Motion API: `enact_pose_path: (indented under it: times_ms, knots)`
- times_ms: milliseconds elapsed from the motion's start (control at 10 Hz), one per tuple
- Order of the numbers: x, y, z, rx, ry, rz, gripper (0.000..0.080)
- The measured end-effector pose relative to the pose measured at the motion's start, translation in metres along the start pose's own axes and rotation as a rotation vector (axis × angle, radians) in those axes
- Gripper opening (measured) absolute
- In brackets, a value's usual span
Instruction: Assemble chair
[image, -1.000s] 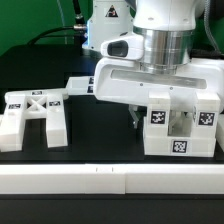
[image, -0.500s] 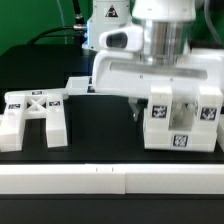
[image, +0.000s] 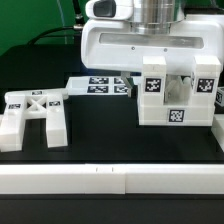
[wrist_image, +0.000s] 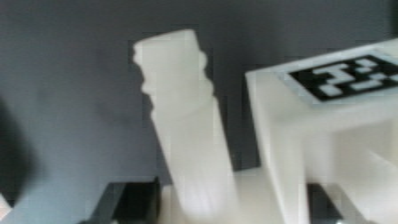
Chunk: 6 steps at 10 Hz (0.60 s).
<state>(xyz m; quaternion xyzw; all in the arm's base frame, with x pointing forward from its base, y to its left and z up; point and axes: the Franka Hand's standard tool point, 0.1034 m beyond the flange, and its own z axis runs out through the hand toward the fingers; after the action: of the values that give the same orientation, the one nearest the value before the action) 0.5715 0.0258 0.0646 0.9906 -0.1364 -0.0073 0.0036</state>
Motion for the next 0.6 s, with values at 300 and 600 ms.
enact_pose_path:
  times_ms: [300,600]
  knots:
    - [-0.012,0.009,0.002,-0.027,-0.211,0.008,0.0328]
    - [0.006,0.026,-0.008,-0.041,-0.525,-0.049,0.0328]
